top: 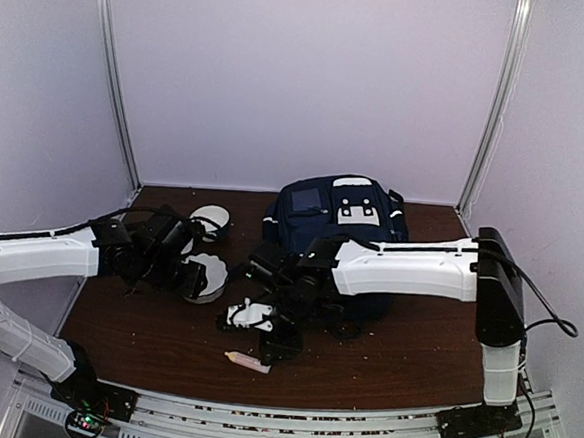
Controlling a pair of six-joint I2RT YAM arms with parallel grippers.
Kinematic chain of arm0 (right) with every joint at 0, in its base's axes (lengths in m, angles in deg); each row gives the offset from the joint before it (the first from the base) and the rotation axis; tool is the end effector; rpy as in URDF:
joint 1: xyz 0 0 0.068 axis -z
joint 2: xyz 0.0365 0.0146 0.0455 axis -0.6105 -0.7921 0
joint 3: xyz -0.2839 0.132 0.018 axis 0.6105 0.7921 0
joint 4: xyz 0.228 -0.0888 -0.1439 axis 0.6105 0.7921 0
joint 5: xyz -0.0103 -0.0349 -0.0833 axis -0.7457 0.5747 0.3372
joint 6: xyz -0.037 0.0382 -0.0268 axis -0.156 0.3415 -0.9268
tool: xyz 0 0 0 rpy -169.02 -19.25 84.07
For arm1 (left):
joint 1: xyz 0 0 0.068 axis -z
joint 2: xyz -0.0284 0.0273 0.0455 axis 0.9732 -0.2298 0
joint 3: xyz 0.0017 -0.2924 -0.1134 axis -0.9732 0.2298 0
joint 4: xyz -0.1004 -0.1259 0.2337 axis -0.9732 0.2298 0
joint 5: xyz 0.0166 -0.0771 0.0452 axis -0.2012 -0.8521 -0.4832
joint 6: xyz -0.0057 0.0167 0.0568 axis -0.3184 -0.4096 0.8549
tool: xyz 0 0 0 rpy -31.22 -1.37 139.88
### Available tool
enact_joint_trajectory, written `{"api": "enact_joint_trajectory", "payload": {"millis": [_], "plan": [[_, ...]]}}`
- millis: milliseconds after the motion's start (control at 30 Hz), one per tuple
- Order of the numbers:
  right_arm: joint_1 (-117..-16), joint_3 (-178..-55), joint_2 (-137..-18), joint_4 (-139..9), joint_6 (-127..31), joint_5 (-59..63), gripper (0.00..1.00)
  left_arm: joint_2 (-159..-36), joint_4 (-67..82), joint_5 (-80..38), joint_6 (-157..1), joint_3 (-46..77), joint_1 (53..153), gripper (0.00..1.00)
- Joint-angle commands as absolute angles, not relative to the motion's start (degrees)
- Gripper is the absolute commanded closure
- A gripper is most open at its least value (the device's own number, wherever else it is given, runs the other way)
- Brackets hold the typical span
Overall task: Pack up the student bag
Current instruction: Pick up the pen from the center of the board.
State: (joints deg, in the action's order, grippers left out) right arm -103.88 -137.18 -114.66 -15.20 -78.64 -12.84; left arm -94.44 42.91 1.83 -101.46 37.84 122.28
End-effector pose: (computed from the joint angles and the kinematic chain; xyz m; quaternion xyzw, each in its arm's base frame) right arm 0.1741 0.4381 0.2320 -0.7077 0.6611 0.2384 0.0722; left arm 0.1927 -0.1812 0.2595 0.0478 0.9491 -0.0964 0.2960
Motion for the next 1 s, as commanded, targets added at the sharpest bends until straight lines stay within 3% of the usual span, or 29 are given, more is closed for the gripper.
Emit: {"api": "enact_joint_trajectory", "payload": {"millis": [0,267,567,967], "plan": [[-105.7,-146.1,-120.9,-8.1,-77.1,-10.5,0.5,-90.9,38.2,9.1,-101.2,39.4,121.6,0.52],[-108.0,-154.3,-128.1,-5.6,-74.9,-5.3,0.47,-83.4,36.8,14.2,-100.8,41.8,121.2,0.48],[-110.0,-156.5,-130.7,-7.1,-72.3,4.5,0.52,-78.9,36.4,17.1,-99.4,43.1,121.1,0.45],[-109.7,-161.0,-134.5,-4.0,-73.0,2.6,0.57,-82.4,35.5,16.8,-96.4,40.3,121.0,0.44]]}}
